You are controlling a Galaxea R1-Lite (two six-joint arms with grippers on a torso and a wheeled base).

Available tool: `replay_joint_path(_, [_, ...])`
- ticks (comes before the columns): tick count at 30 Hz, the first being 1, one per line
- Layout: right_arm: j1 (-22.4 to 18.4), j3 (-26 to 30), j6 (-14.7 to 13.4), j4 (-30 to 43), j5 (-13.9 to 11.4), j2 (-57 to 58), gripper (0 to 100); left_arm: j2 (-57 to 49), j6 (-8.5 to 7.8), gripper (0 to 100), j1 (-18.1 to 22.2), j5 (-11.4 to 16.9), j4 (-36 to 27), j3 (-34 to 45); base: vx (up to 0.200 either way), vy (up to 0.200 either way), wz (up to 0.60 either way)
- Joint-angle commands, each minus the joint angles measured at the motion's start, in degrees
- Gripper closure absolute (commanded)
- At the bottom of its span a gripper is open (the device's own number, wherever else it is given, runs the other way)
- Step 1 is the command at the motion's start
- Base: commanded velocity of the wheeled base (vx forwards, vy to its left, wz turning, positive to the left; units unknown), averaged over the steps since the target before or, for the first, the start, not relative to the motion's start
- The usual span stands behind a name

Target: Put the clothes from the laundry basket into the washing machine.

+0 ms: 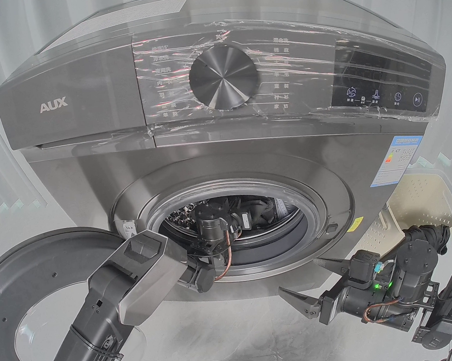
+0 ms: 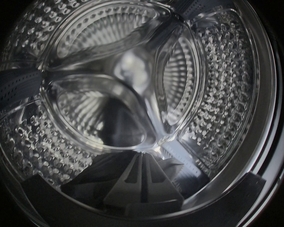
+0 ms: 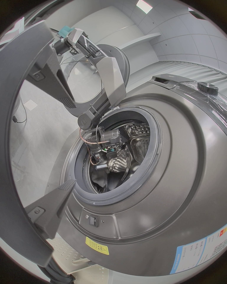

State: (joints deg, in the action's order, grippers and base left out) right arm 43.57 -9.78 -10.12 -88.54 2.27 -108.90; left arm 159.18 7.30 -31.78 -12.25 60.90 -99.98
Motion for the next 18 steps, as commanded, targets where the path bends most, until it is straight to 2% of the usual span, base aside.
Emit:
replay_joint_path(1, [0.29, -0.07, 0.01, 0.03, 0.02, 0.0, 0, 3.85, 0.08, 100, 1.81, -1.81, -0.08, -8.83, 0.0, 0.0, 0.0])
replay_joint_path(10, [0.38, -0.07, 0.01, -0.05, 0.02, -0.09, 0, 3.76, 0.08, 100, 1.99, -1.81, -0.44, -9.27, 0.0, 0.0, 0.0])
replay_joint_path(11, [0.38, -0.07, 0.01, -0.05, 0.02, -0.09, 0, 3.76, 0.17, 0, 1.99, -1.9, -0.44, -9.27, 0.0, 0.0, 0.0])
replay_joint_path(13, [0.38, -0.07, 0.01, -0.05, 0.02, -0.09, 0, 3.76, 0.26, 0, 1.9, -1.81, -0.35, -9.27, 0.0, 0.0, 0.0])
replay_joint_path(14, [0.38, -0.07, 0.01, 0.03, 0.02, -0.09, 0, 3.41, 1.05, 0, 1.37, -1.9, -0.08, -8.75, 0.0, 0.0, 0.0])
replay_joint_path(16, [0.29, -0.07, 0.01, -0.05, 0.02, -0.09, 0, 3.15, 1.22, 0, 1.11, -1.9, -0.08, -7.95, 0.0, 0.0, 0.0])
replay_joint_path(18, [0.29, 0.02, 0.01, 0.03, 0.02, 0.0, 0, -0.1, 1.31, 0, -0.21, -1.81, 0.18, -3.21, 0.0, 0.0, 0.0])
